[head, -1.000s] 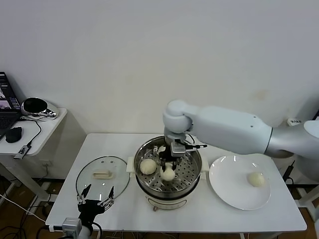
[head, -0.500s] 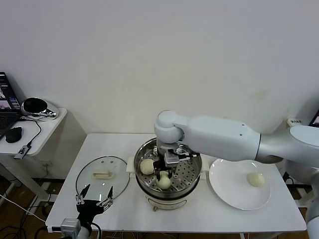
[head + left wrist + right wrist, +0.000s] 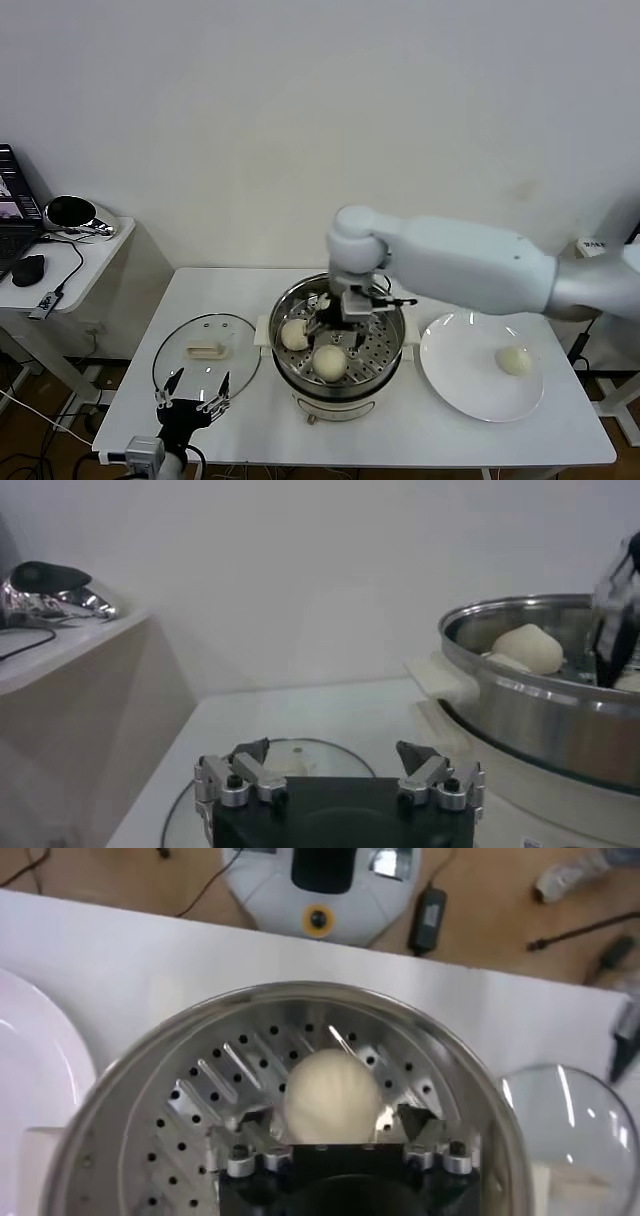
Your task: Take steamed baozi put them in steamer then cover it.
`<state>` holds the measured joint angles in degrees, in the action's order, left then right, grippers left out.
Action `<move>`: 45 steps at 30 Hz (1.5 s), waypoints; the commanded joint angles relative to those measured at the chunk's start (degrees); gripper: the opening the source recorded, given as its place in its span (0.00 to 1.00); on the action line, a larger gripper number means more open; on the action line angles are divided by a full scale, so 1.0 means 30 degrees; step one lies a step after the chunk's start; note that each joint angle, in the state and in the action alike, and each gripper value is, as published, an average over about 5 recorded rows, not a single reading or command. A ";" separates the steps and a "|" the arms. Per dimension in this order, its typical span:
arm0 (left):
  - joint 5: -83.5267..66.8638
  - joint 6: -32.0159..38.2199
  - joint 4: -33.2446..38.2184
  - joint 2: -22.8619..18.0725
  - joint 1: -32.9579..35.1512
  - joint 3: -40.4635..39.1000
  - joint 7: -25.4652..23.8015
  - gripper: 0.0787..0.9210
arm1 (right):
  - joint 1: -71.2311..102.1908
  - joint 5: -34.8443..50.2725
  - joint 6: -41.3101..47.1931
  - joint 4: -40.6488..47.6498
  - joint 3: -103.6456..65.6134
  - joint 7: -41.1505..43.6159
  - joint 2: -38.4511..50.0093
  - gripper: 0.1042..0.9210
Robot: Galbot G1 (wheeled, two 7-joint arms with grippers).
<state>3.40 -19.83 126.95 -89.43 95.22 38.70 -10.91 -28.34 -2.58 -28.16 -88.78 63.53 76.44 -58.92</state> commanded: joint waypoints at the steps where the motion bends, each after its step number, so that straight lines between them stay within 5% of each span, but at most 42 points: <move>1: -0.0032 -0.0034 -0.0141 0.0080 -0.0076 0.0032 -0.0054 0.88 | -0.2809 0.3367 0.4350 -0.0124 0.0522 -0.0425 0.4438 0.88; 9: -0.0125 -0.0077 -0.0333 0.0487 -0.0132 -0.0056 -0.0122 0.88 | -0.1472 0.6055 1.3748 0.1352 0.0428 -0.1413 0.9926 0.88; 16: -0.0133 -0.0141 -0.0596 0.0837 0.0009 -0.0184 -0.0213 0.88 | 0.5405 0.2160 1.7651 0.2536 -0.5308 -0.1539 1.1640 0.88; 30: -0.0120 -0.0159 -0.1217 0.0848 0.0518 0.0337 -0.0273 0.88 | 1.3112 -0.4400 1.1908 0.6952 -1.1779 -0.2593 0.9922 0.88; 45: -0.0098 -0.0339 -0.1219 0.0722 0.0663 0.0470 -0.0401 0.88 | 1.4513 -0.6155 0.9117 0.9940 -1.3247 -0.2276 0.8182 0.88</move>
<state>3.14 -20.87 123.50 -87.26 97.04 40.04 -12.12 10.67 -16.75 3.27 -64.19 27.97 69.87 -32.79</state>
